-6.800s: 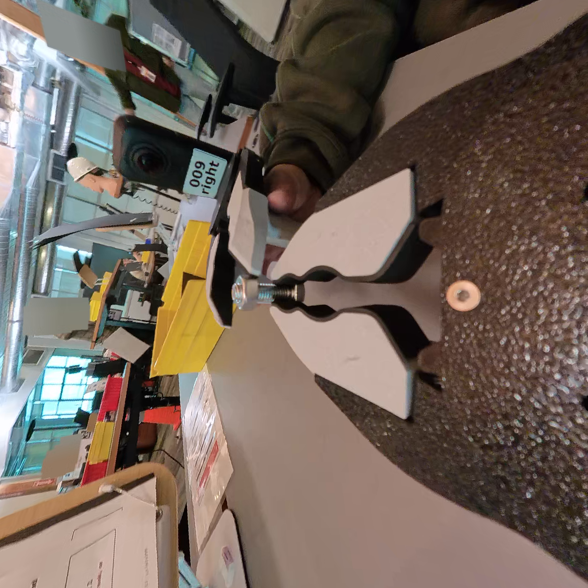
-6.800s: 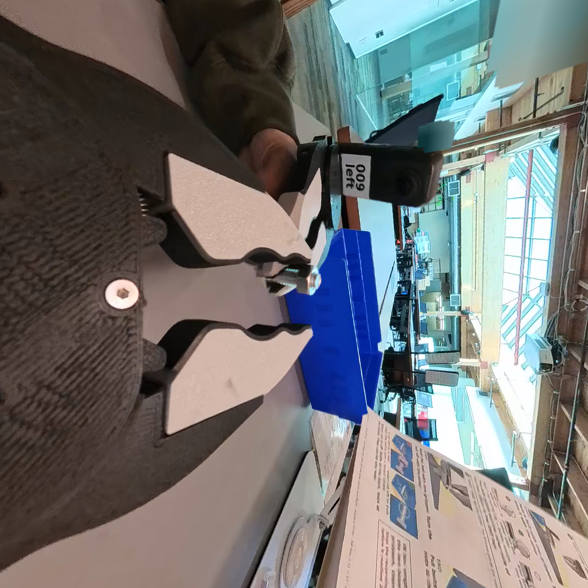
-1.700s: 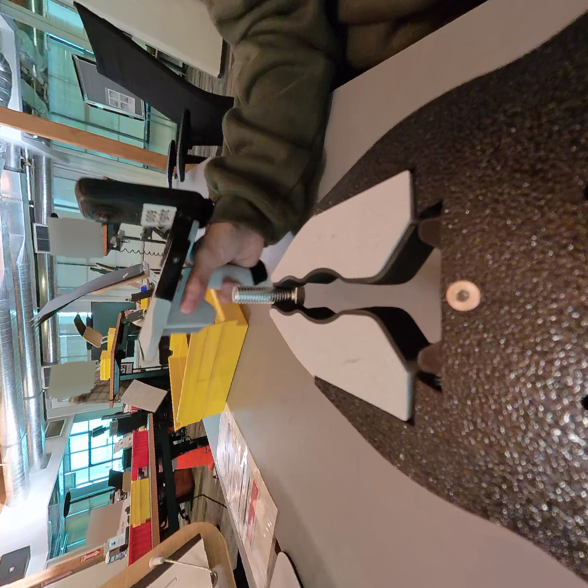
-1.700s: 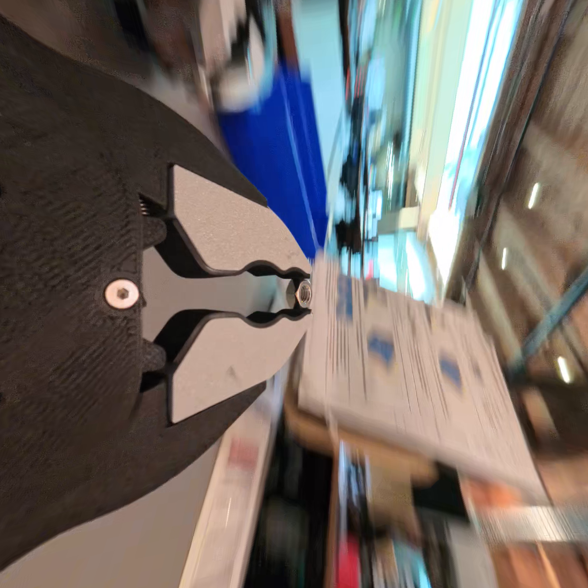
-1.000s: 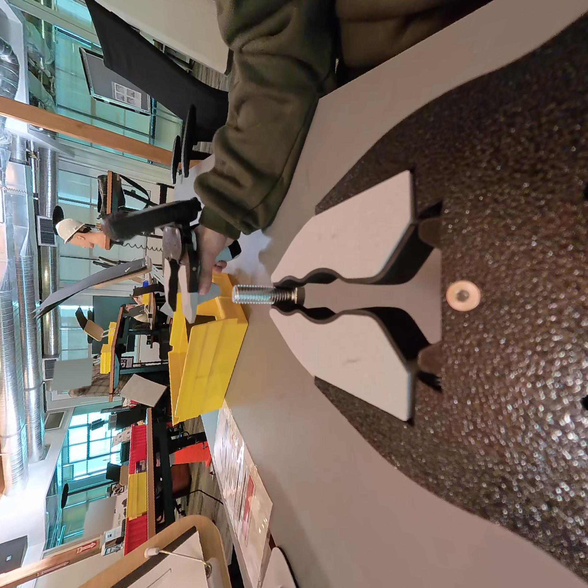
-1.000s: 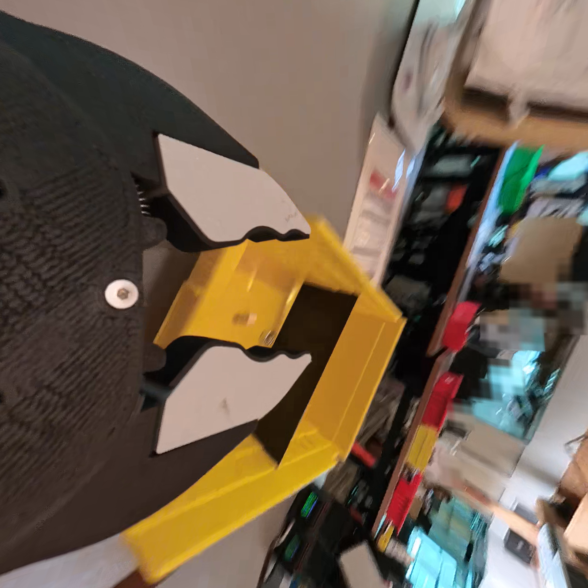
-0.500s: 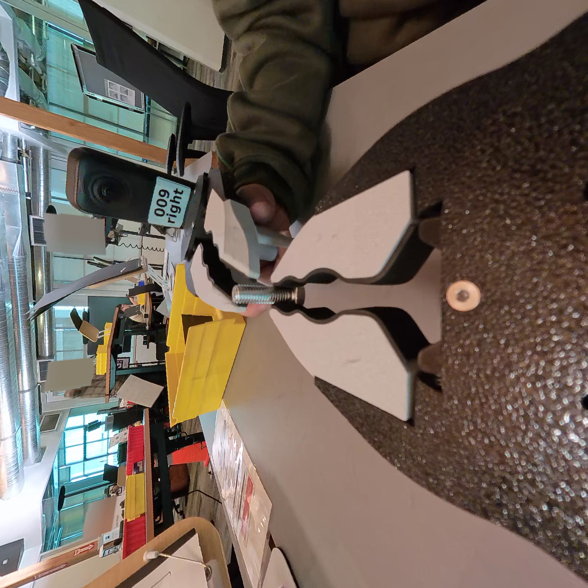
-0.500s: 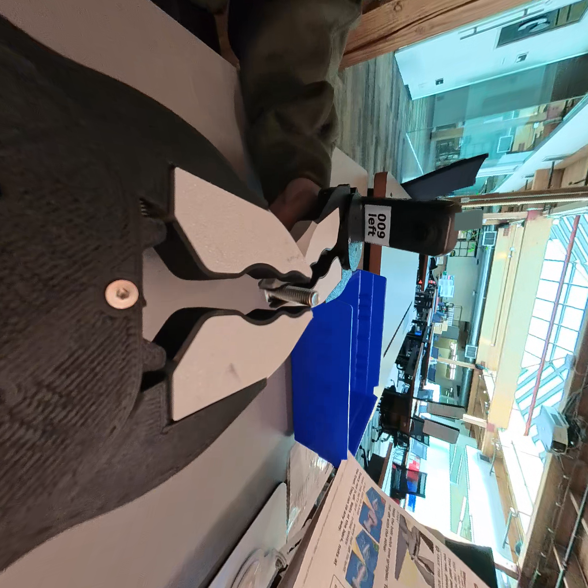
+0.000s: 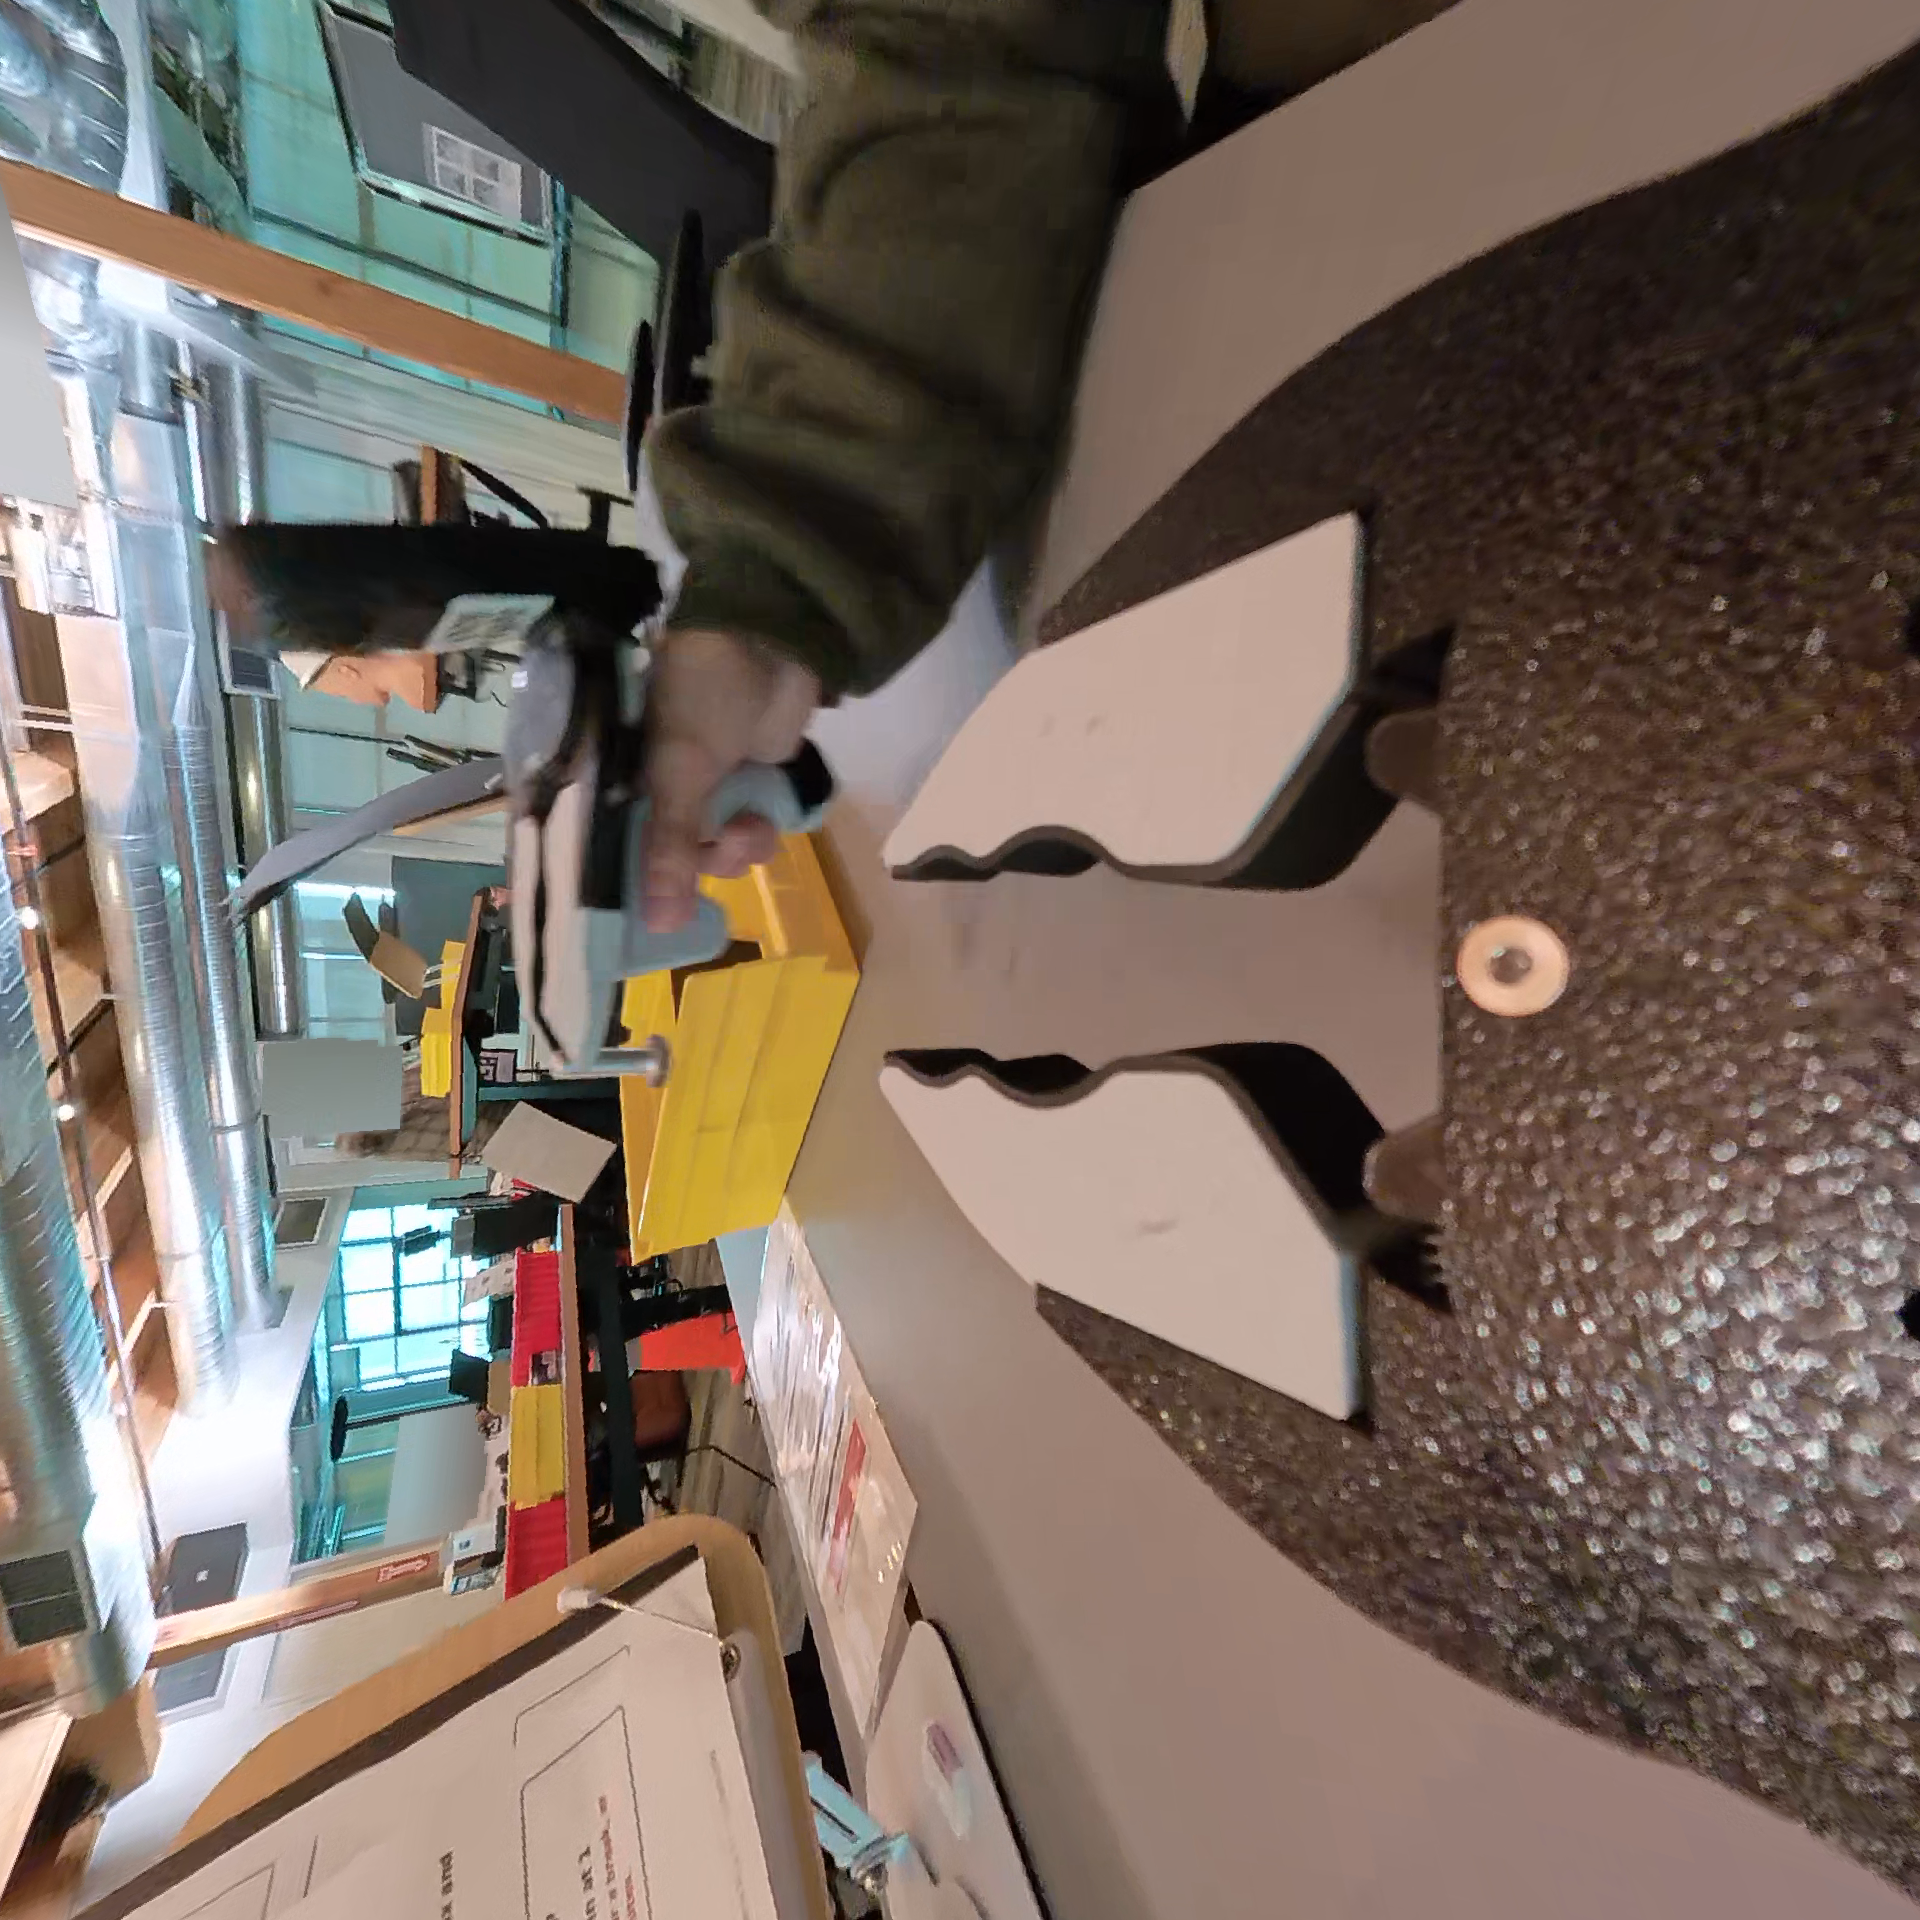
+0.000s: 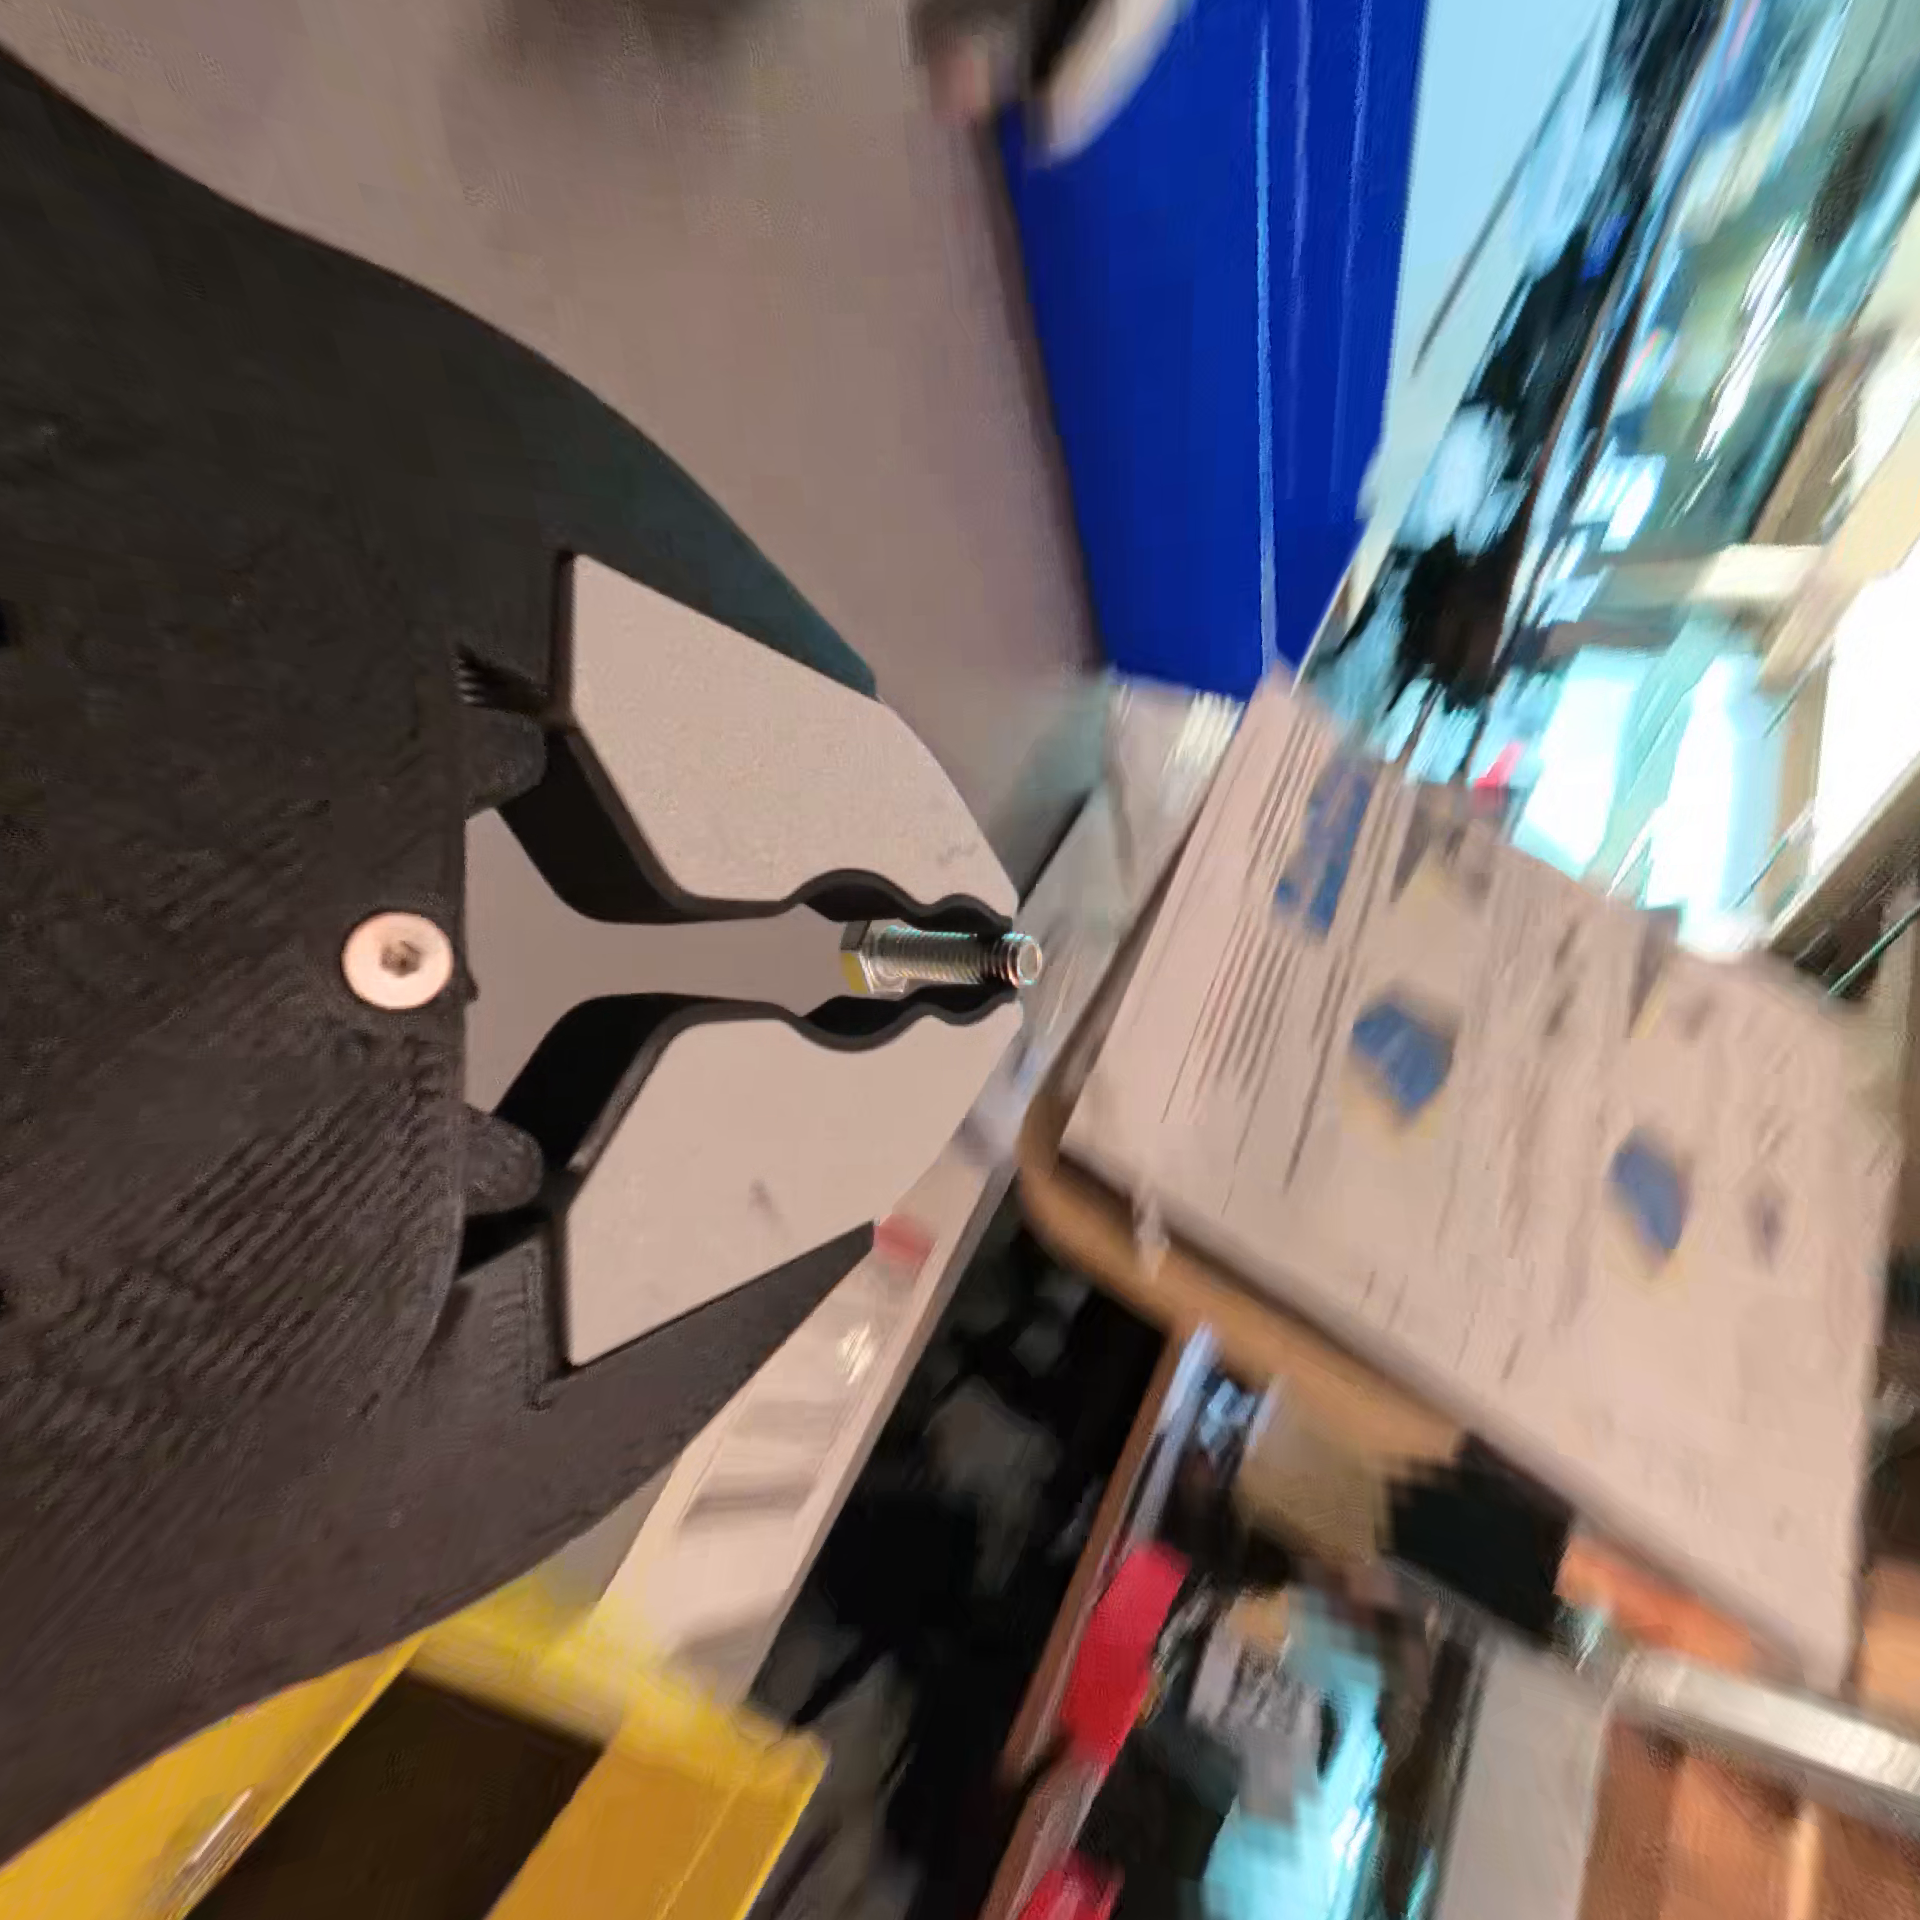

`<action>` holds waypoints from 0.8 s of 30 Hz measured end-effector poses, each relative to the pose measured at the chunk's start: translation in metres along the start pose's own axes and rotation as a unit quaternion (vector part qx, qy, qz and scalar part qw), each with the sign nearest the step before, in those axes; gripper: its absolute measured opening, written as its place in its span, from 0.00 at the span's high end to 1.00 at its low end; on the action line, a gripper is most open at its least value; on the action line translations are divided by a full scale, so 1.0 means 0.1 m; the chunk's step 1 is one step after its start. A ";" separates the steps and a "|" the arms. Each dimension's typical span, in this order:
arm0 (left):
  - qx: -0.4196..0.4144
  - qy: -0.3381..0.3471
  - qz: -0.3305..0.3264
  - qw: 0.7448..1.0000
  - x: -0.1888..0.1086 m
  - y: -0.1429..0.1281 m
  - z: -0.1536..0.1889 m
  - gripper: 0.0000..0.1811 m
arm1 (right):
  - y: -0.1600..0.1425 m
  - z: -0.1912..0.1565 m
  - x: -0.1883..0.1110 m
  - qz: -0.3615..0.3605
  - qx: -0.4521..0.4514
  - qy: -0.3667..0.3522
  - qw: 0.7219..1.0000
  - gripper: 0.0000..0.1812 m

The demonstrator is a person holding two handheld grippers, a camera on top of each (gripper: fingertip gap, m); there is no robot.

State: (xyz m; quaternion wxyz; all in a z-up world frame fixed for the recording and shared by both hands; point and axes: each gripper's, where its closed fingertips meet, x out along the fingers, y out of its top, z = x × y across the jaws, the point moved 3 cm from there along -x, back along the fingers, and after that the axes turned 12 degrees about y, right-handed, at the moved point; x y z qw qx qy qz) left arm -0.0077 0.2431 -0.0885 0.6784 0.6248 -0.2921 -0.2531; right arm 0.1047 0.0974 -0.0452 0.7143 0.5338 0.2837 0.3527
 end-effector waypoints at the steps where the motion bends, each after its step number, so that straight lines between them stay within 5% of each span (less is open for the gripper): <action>1: 0.009 0.006 -0.005 1.000 0.00 -0.01 0.00 0.84 | -0.04 0.32 -0.09 -0.032 0.005 -0.049 0.998 0.95; 6: 0.061 0.138 -0.063 0.987 -0.04 -0.03 -0.29 0.84 | -0.27 1.96 -0.48 -0.181 -0.043 -0.236 0.954 0.95; 11: 0.094 0.404 -0.131 0.900 -0.49 0.15 -0.89 0.84 | -0.71 2.94 -0.52 -0.294 -0.035 -0.270 0.916 0.95; 15: 0.124 0.518 -0.179 0.827 -0.79 0.19 -1.19 0.78 | -1.05 3.29 -0.48 -0.364 -0.027 -0.262 0.893 0.95; 18: 0.090 0.527 -0.302 0.789 -0.87 -0.13 -1.43 0.70 | -1.25 3.33 -0.43 -0.385 -0.005 -0.241 0.891 0.94; 22: 0.106 0.516 -0.348 0.776 -0.90 -0.33 -1.54 0.96 | -1.39 3.26 -0.42 -0.380 0.040 -0.208 0.900 0.83; 24: 0.093 0.526 -0.345 0.771 -0.92 -0.33 -1.53 0.96 | -1.38 3.20 -0.48 -0.366 0.049 -0.207 0.906 0.76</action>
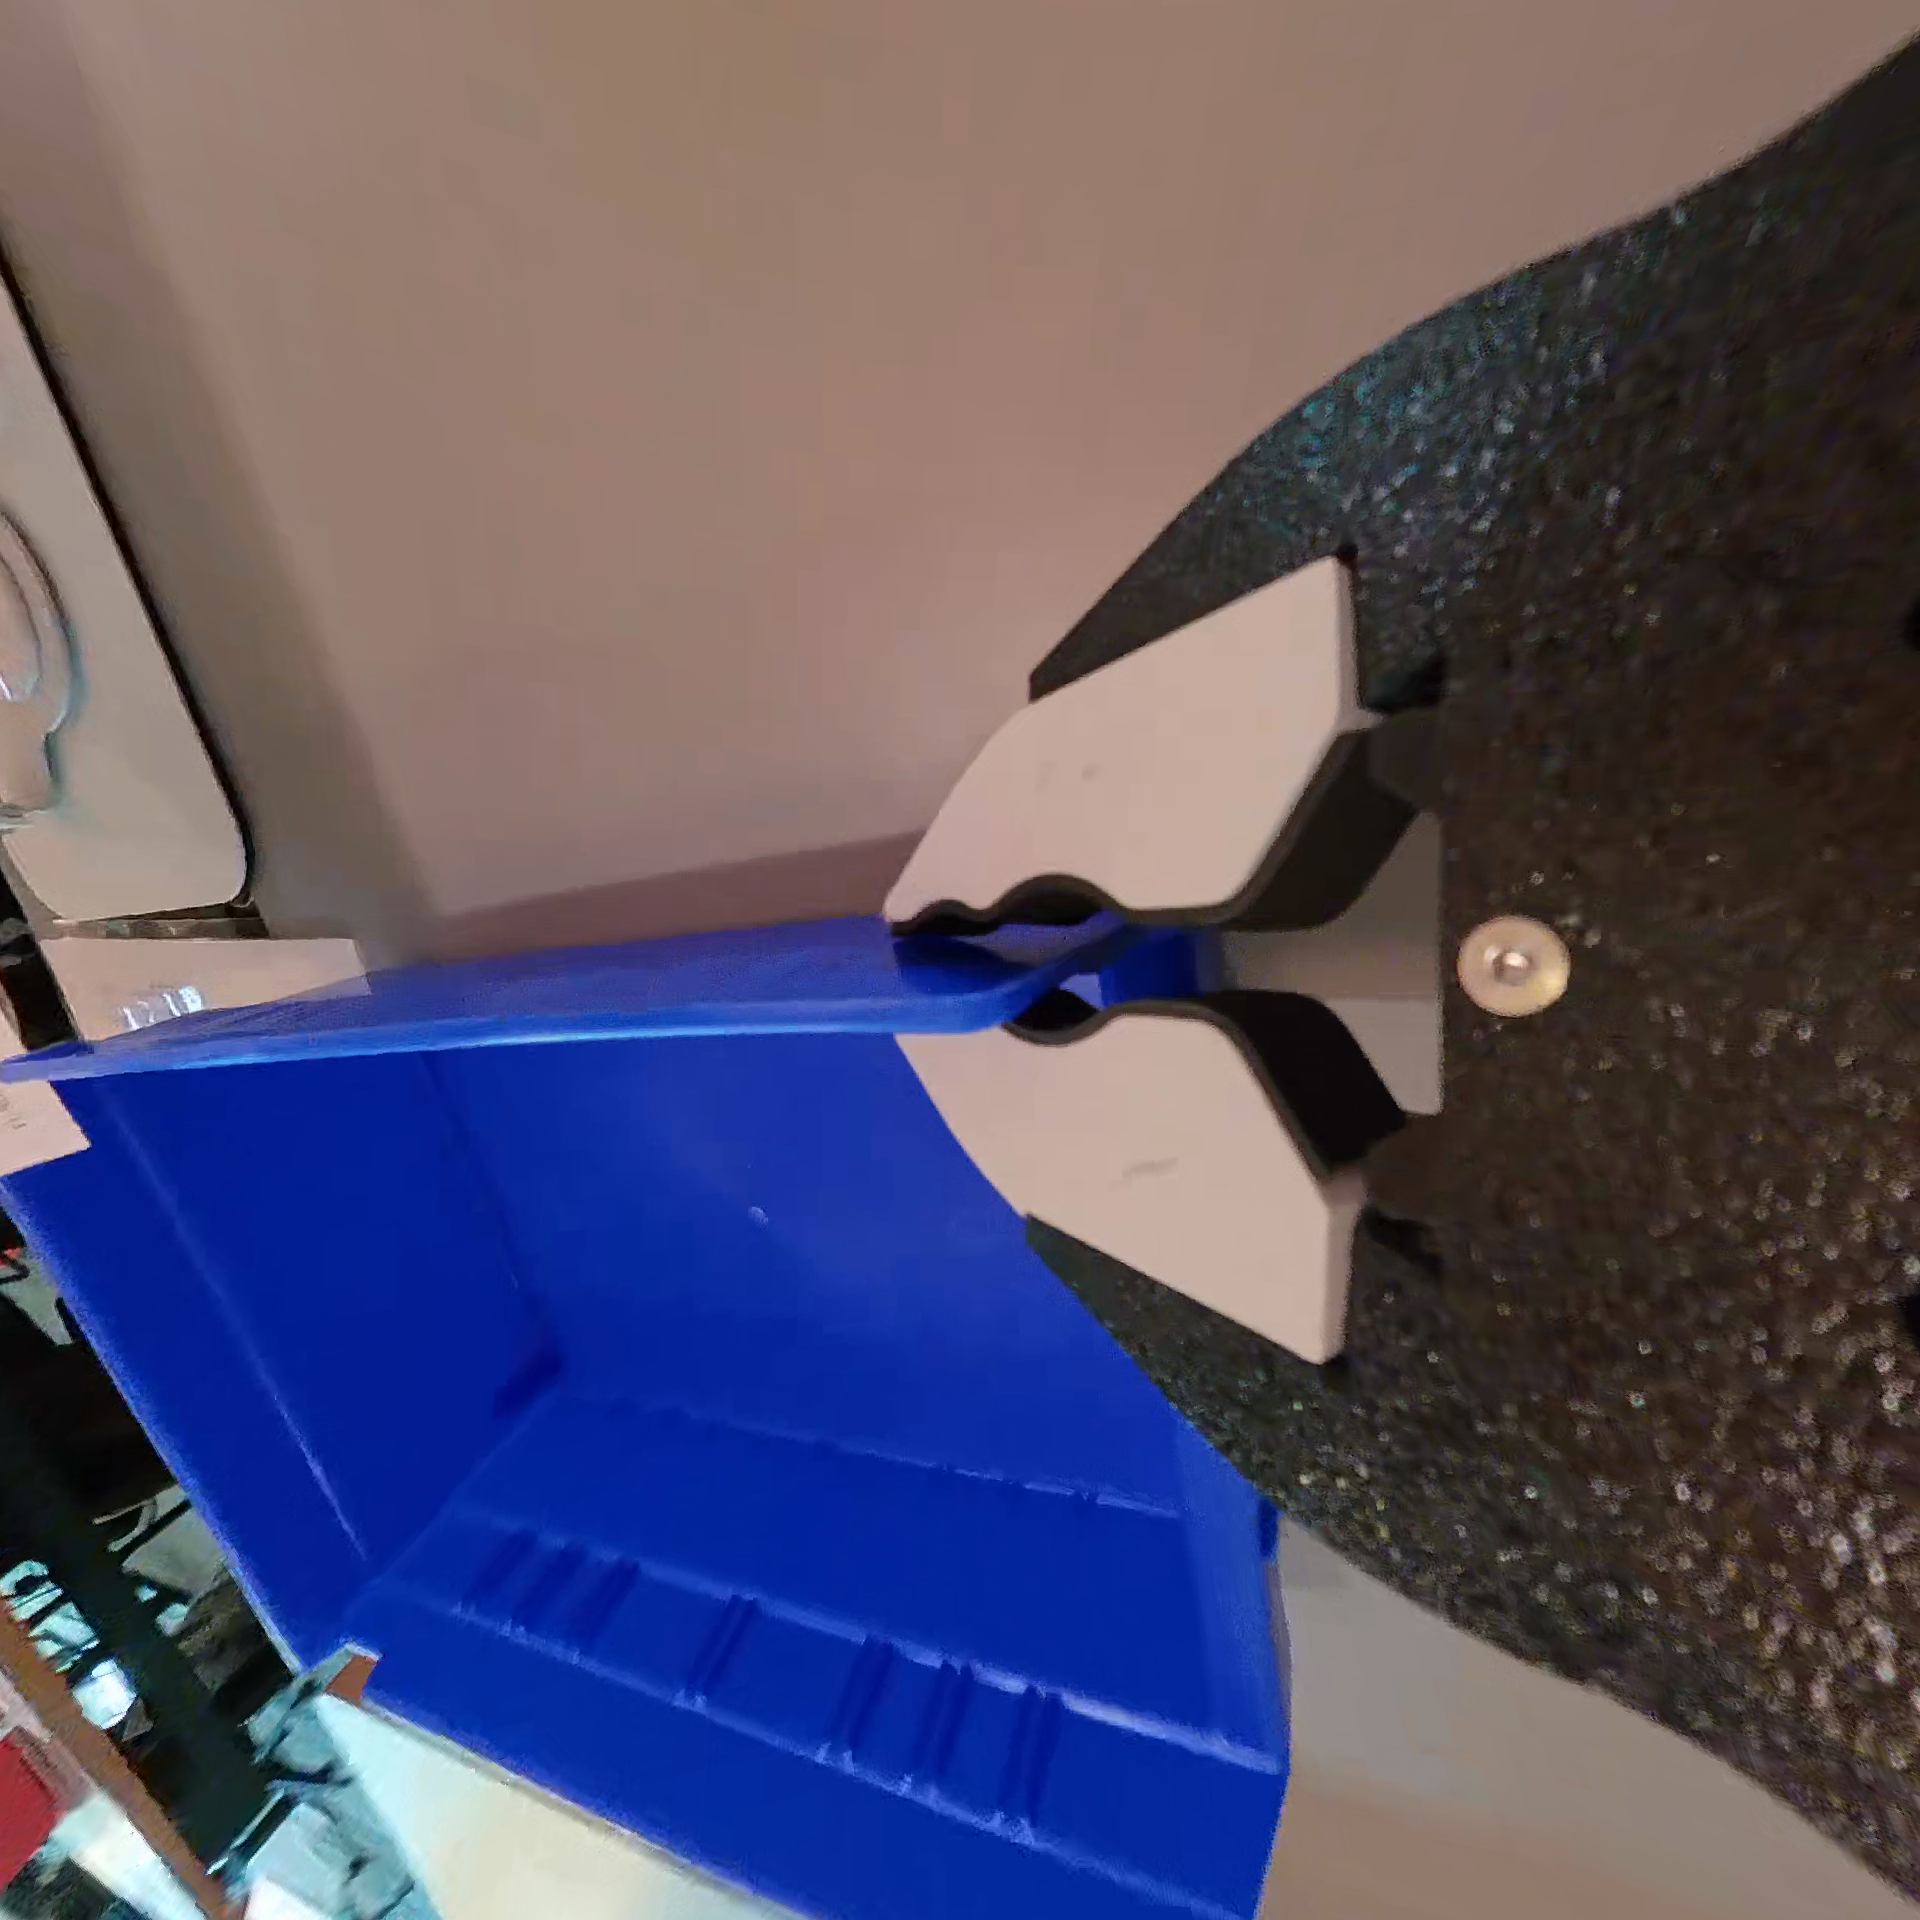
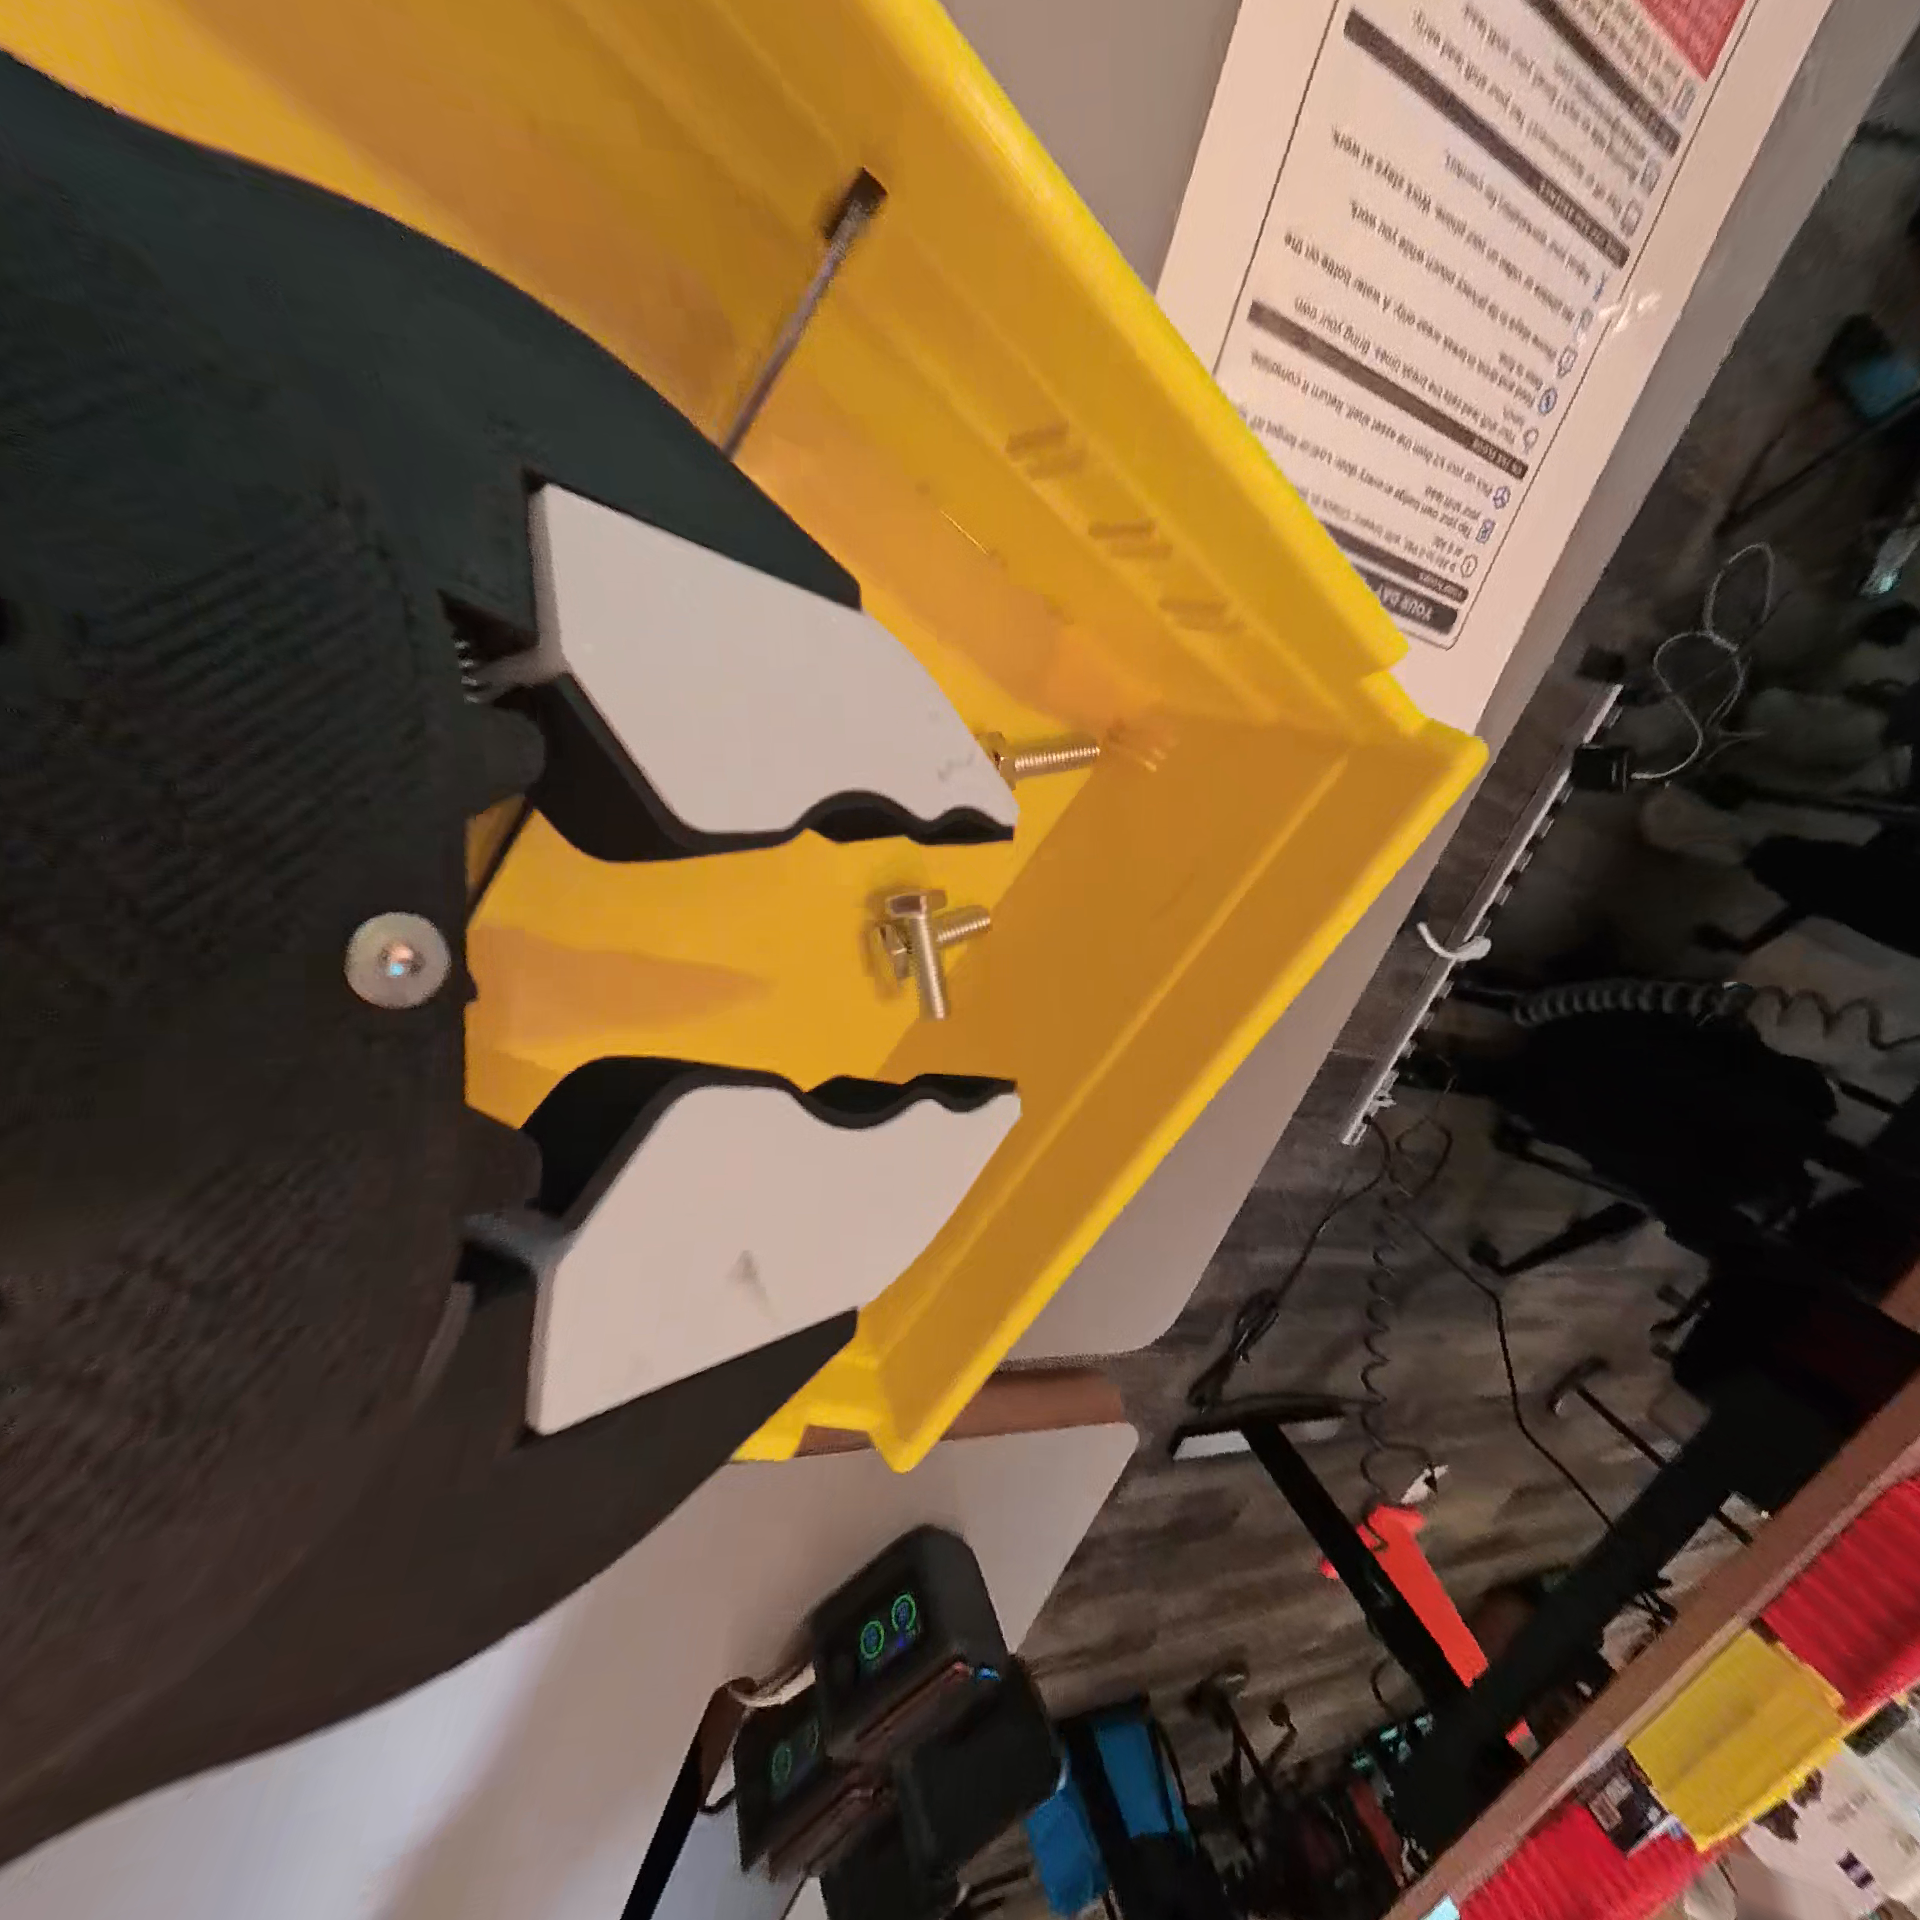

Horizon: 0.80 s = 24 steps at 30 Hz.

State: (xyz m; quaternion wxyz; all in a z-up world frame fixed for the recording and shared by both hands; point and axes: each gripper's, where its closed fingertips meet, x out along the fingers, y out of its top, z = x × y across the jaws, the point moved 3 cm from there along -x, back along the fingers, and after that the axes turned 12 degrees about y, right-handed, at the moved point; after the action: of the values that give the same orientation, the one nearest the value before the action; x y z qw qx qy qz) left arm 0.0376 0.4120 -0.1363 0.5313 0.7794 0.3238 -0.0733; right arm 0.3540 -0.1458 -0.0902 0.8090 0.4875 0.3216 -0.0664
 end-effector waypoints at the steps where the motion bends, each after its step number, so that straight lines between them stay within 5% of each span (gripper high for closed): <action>1: -0.014 -0.005 -0.009 1.000 -0.03 -0.01 0.00 0.97 | 0.00 -0.01 -0.07 0.013 0.001 -0.008 1.000 0.77; 7: -0.036 -0.019 -0.034 0.999 -0.18 -0.05 0.09 0.97 | 0.14 -0.39 -0.72 0.121 0.025 0.023 0.992 0.73; 14: 0.047 -0.043 0.007 0.998 0.01 0.15 0.13 0.94 | 0.55 -1.74 -1.17 0.277 0.026 0.176 0.944 0.78; 16: 0.038 -0.074 0.018 0.996 -0.06 0.27 0.09 0.85 | 0.64 -2.20 -1.19 0.297 0.011 0.219 0.929 0.79; 20: -0.005 -0.141 0.108 0.984 -0.29 0.92 -0.08 0.77 | 0.67 -2.94 -1.09 0.318 -0.001 0.295 0.901 0.78; 24: -0.027 -0.231 0.178 0.956 0.10 1.61 -0.27 0.80 | 0.68 -3.42 -1.04 0.350 0.040 0.401 0.846 0.75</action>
State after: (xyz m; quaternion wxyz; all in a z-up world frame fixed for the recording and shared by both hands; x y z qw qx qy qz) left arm 0.1327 0.4032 -0.0038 0.6169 0.7717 0.0502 -0.1463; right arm 0.1451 0.1520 -0.0876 0.5589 0.5837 0.4230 0.4099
